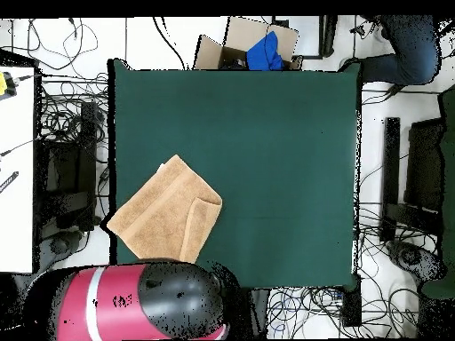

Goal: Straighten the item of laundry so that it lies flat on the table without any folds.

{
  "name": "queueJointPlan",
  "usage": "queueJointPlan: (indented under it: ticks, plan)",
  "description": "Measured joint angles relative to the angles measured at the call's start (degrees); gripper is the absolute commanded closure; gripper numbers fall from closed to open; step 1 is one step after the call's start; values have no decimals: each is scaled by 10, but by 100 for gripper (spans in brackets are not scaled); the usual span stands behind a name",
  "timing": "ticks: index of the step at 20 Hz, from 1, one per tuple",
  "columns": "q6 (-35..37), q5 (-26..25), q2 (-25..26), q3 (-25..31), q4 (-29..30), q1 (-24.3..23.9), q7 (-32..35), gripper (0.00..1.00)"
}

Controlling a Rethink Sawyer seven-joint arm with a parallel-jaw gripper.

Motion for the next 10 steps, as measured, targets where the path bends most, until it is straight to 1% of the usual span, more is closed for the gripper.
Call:
queueJointPlan:
  ticks: [4,10]
  plan:
    - [-14,-5,-2,0,0,-12,4,0]
    - [-3,9,-29,12,12,-20,4,0]
